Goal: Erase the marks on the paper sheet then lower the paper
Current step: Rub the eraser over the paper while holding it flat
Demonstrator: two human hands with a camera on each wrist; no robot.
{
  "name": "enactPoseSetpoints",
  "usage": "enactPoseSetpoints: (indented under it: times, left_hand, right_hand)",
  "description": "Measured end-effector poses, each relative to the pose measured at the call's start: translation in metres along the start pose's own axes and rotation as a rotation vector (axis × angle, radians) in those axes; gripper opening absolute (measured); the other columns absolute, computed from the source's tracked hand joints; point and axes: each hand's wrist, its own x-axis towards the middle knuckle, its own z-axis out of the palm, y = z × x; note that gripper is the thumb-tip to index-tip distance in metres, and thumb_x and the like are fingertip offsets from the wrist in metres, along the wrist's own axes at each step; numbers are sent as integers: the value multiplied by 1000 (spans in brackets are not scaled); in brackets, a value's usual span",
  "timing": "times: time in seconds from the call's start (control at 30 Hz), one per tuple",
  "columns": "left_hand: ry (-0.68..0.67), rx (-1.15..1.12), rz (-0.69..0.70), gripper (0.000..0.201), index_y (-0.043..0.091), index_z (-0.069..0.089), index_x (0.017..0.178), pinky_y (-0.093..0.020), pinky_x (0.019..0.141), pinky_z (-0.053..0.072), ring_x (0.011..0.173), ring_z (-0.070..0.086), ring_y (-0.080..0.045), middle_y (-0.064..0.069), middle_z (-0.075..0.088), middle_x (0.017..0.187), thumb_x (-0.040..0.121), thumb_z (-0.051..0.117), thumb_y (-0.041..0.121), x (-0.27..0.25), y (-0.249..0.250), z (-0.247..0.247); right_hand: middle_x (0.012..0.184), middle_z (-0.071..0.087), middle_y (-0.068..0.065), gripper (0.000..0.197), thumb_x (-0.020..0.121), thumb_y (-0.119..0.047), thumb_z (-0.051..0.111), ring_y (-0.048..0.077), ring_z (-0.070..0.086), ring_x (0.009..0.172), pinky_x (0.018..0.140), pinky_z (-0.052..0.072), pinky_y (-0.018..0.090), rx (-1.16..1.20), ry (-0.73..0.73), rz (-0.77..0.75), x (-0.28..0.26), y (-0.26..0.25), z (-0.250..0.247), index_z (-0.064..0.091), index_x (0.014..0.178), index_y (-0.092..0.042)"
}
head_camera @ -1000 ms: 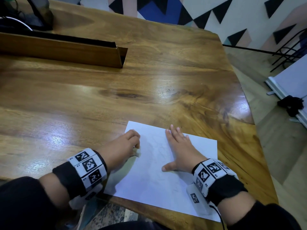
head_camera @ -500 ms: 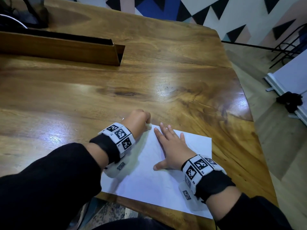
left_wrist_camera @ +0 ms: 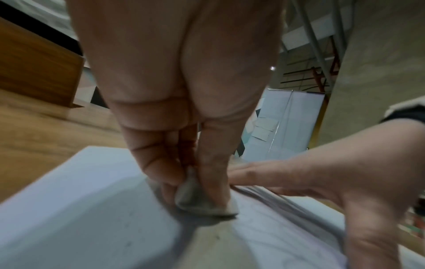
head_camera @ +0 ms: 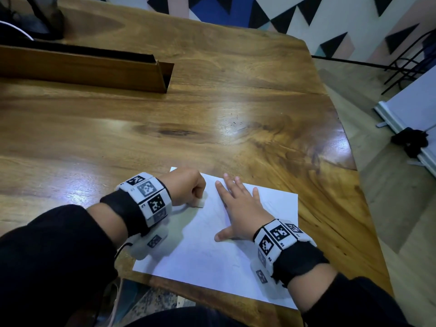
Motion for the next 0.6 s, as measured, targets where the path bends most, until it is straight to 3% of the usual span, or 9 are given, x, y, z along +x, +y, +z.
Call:
enactPoseSetpoints:
  times: [0.07,0.13,0.2,0.3,0.37,0.43,0.5,0.6]
  left_hand:
    - [57,-10,-10,10,12,67,83,-24,66,36,75,51,-18,12,50,65,75,70,17,2,2,-3]
    - [222,-31,-10,14,6,64,86,-27,67,37,81,55,-26,-1,57,78,79,66,18,6,6,-2]
    - [298,-58,-4,13,2,63,84,-30,68,39,86,57,-31,-8,53,83,80,63,14,3,7,4]
    - [157,-31,57,8,6,64,79,-25,58,32,79,53,-24,-2,53,80,76,65,14,-13,1,13]
    - [-3,-21,71,9,12,65,76,-21,56,34,74,51,-16,2,57,76,73,70,20,-25,-3,15]
    - [-76,-2,56,12,16,66,77,-16,54,35,71,49,-12,8,54,67,71,72,24,-25,-2,10]
    - [-6,-38,32,14,13,66,81,-13,54,33,71,49,-13,12,49,62,72,72,22,-11,1,1]
    - [167,-71,11,13,10,64,83,-23,59,35,73,50,-17,3,53,72,76,69,19,9,6,-4]
  right_hand:
    - [155,-32,-4,126,72,-56,74,20,-26,145,114,-9,53,-2,1,-1,0,-1,0,-19,150,-23]
    - [155,-32,-4,125,72,-56,74,20,-26,144,114,-9,53,-4,1,-2,-1,-1,-1,-19,150,-23]
    - [155,-32,-5,125,72,-56,73,20,-26,144,115,-9,52,-6,2,-1,-1,-1,-1,-19,150,-24]
    - [155,-33,-4,126,72,-56,74,19,-26,144,115,-9,52,-4,5,-1,-2,0,-1,-19,150,-24]
    - [155,-33,-4,126,72,-56,74,19,-27,144,114,-10,52,-3,7,0,-1,-1,0,-19,150,-24]
    - [155,-34,-4,126,72,-57,73,20,-27,144,114,-10,52,-10,1,-1,-1,-1,0,-20,150,-24]
    - [154,-35,-3,128,71,-58,73,20,-28,143,114,-10,53,-22,-5,-3,-2,-1,0,-21,150,-23]
    - [153,-38,-3,133,67,-63,73,21,-30,142,114,-11,54,-34,-2,2,-3,-2,2,-23,149,-22]
